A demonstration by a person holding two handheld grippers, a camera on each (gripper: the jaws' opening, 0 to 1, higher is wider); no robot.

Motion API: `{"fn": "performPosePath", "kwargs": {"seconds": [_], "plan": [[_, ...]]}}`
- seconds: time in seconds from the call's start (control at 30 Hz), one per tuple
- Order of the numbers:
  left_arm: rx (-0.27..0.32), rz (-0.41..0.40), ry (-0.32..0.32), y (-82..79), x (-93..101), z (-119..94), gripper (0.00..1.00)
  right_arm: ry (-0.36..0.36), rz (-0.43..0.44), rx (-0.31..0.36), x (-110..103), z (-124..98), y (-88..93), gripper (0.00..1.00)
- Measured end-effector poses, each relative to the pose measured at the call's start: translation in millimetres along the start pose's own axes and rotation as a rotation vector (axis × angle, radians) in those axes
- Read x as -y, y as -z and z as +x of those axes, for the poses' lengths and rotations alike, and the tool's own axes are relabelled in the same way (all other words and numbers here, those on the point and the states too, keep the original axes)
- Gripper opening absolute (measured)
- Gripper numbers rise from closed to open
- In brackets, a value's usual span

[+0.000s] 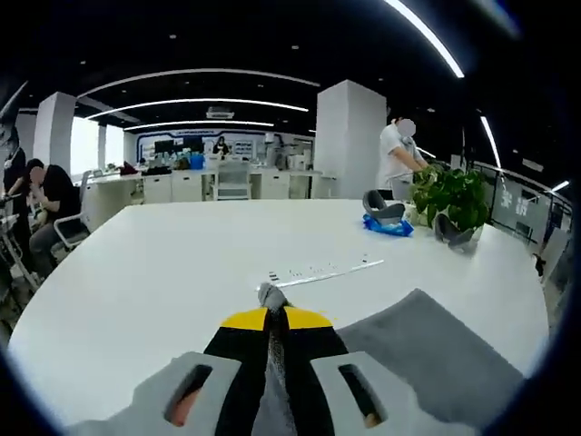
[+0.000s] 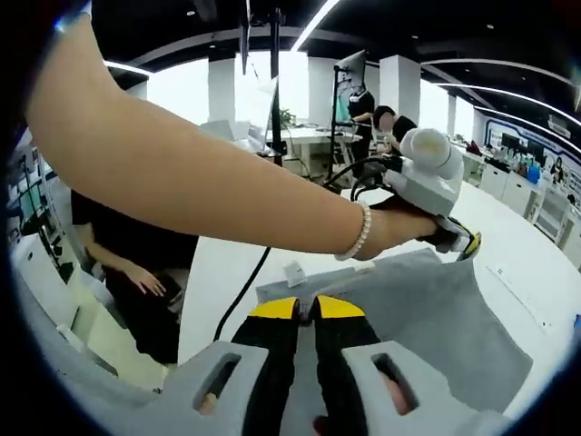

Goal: Fold the towel on the table until its edges align and the towel forms a compact rectangular stack.

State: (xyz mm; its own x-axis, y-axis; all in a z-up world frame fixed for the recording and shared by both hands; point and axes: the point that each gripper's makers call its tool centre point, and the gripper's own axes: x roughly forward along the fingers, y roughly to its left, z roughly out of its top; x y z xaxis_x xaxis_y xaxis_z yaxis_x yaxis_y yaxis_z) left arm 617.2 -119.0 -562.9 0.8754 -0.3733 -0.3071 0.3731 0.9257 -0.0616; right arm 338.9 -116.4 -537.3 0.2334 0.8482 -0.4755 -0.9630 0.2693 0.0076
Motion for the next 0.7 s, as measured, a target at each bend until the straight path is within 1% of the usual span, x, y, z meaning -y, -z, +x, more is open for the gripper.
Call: {"fn": "performPosePath", "kwargs": {"seconds": [0.07, 0.1, 0.2, 0.3, 0.37, 0.4, 0.43, 0.47, 0.5, 0.53, 0.57, 0.63, 0.67, 0.7], "plan": [[0.012, -0.070, -0.001, -2.7, -1.9, -5, 0.12, -0.007, 0.019, 0.011, 1, -1, -2.6, 0.14], [0.011, -0.086, -0.004, -4.1, -3.0, -10, 0.13, -0.004, 0.029, 0.014, 3, -4, -3.3, 0.16], [0.016, -0.050, -0.032, -8.4, -7.9, -19, 0.14, 0.011, 0.046, 0.024, 10, -12, -3.3, 0.18], [0.026, -0.060, -0.036, -12.8, -6.8, -31, 0.15, 0.040, 0.049, 0.023, 21, -26, 1.1, 0.19], [0.029, -0.055, -0.041, -14.1, -2.5, -40, 0.15, 0.068, 0.066, 0.022, 32, -37, 5.8, 0.19], [0.027, -0.040, -0.046, -14.3, 0.0, -45, 0.15, 0.081, 0.076, 0.022, 40, -44, 9.0, 0.19], [0.024, -0.028, -0.047, -13.9, 2.5, -49, 0.15, 0.096, 0.079, 0.018, 46, -49, 11.6, 0.19], [0.025, -0.016, -0.050, -13.6, 6.1, -56, 0.15, 0.123, 0.066, 0.004, 57, -56, 17.0, 0.19], [0.026, -0.009, -0.053, -12.5, 8.5, -61, 0.15, 0.139, 0.056, -0.005, 64, -61, 20.3, 0.18], [0.019, -0.003, -0.060, -9.7, 9.9, -65, 0.16, 0.165, 0.053, -0.015, 76, -69, 25.2, 0.18], [-0.017, 0.006, -0.084, -0.4, 9.5, -75, 0.17, 0.179, 0.054, -0.020, 83, -73, 28.0, 0.18], [-0.002, 0.012, -0.106, 8.0, 13.4, -92, 0.17, 0.216, 0.053, -0.034, 102, -85, 34.6, 0.18], [0.002, 0.010, -0.113, 9.9, 13.2, -95, 0.17, 0.231, 0.048, -0.037, 109, -90, 36.6, 0.18], [-0.003, -0.003, -0.131, 18.2, 11.1, -103, 0.17, 0.255, 0.042, -0.052, 120, -96, 40.9, 0.18]]}}
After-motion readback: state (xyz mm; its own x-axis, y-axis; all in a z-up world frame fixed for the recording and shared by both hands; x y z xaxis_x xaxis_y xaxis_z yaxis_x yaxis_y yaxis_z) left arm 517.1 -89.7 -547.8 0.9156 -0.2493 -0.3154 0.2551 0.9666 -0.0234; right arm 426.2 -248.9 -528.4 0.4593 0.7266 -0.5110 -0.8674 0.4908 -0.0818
